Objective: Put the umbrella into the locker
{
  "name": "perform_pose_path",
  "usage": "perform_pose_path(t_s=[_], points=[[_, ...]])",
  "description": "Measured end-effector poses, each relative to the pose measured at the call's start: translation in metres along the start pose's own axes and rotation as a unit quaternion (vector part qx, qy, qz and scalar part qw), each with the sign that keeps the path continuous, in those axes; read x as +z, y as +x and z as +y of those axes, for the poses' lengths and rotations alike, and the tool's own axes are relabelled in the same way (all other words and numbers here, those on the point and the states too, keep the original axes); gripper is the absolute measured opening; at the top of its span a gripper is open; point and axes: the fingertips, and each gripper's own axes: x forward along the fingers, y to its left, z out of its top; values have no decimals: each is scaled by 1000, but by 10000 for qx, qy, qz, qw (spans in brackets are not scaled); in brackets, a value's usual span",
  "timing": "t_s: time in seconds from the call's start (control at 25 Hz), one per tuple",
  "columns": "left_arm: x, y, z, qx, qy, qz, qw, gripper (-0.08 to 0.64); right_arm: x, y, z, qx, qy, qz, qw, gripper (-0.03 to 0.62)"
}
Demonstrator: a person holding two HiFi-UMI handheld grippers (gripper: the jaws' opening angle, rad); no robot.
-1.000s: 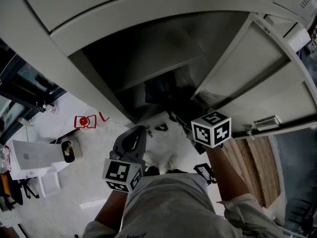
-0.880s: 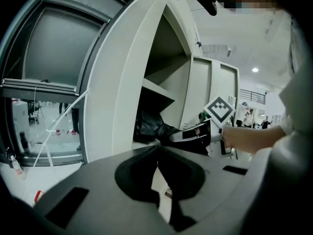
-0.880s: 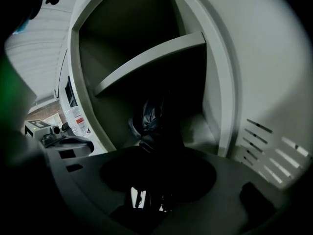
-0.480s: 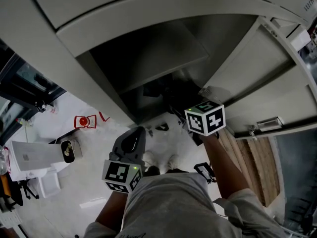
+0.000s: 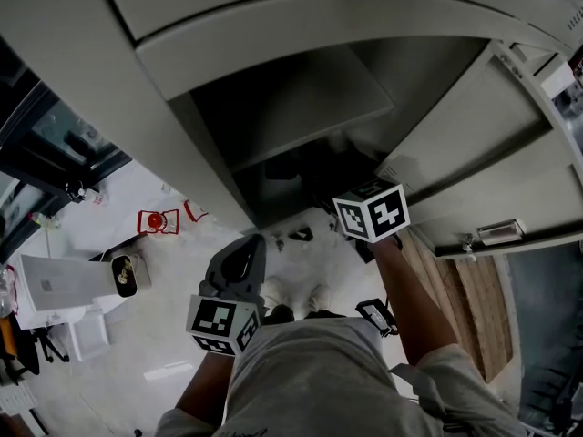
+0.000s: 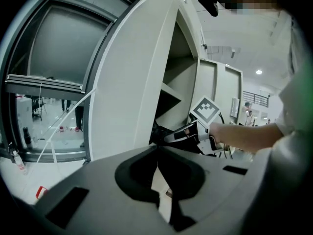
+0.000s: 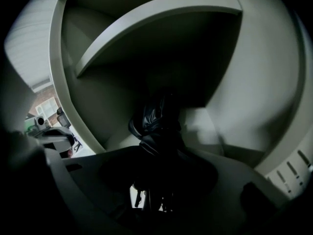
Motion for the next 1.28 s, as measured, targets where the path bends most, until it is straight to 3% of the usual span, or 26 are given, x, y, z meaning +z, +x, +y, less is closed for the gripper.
perform_pose_path(t_s=[0.44,0.92,1.28], points=[[-4,-3,2,-14,-86,9,10000,17,-3,3,5,-155,-677,329,9970,224],[-9,-2,-5,-94,-144,80,9998,17,-7,-18,11,46,-444,-89,9990,245],[-11,-1,-11,-128,-97,144,9998,17,-3,-57,21,66,-502,-740,9960,242]])
